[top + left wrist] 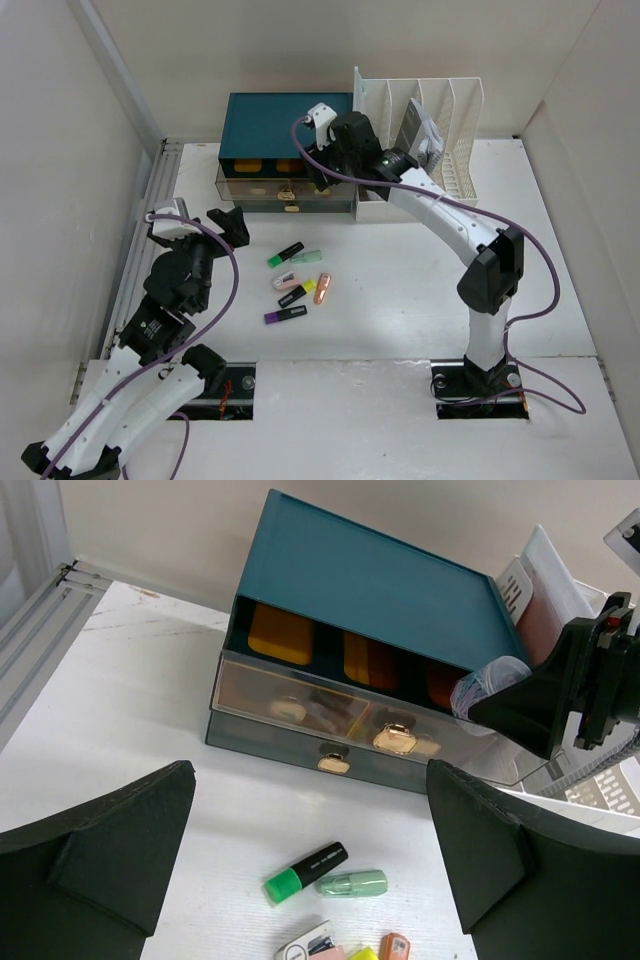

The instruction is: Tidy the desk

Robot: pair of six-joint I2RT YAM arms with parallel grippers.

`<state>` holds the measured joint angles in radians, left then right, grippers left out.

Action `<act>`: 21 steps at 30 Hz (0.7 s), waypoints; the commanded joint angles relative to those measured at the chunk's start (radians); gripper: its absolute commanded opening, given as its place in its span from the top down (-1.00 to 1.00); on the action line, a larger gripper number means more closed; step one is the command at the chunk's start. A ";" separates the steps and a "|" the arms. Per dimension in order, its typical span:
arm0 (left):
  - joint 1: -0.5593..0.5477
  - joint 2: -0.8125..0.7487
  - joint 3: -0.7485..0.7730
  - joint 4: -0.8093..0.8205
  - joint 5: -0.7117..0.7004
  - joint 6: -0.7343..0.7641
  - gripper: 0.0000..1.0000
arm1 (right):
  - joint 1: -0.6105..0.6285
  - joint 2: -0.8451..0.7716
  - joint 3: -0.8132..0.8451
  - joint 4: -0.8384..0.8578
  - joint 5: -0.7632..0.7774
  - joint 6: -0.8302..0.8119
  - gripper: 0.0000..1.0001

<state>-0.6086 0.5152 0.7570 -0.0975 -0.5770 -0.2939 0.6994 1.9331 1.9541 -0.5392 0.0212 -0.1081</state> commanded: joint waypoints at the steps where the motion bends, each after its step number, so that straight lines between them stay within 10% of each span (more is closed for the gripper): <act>1: 0.001 0.002 0.007 0.019 -0.009 -0.004 -1.00 | -0.005 -0.013 0.062 -0.016 -0.032 0.021 0.41; 7: 0.001 0.002 0.007 0.019 -0.018 -0.004 -1.00 | -0.005 -0.013 0.071 -0.025 -0.050 0.021 -0.27; 21: 0.001 0.002 0.007 0.019 -0.018 -0.004 -1.00 | -0.005 -0.043 0.049 -0.004 -0.050 0.002 -0.56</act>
<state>-0.6086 0.5179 0.7570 -0.0998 -0.5808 -0.2943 0.6987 1.9331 1.9759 -0.5694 -0.0166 -0.1043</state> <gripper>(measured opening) 0.996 0.779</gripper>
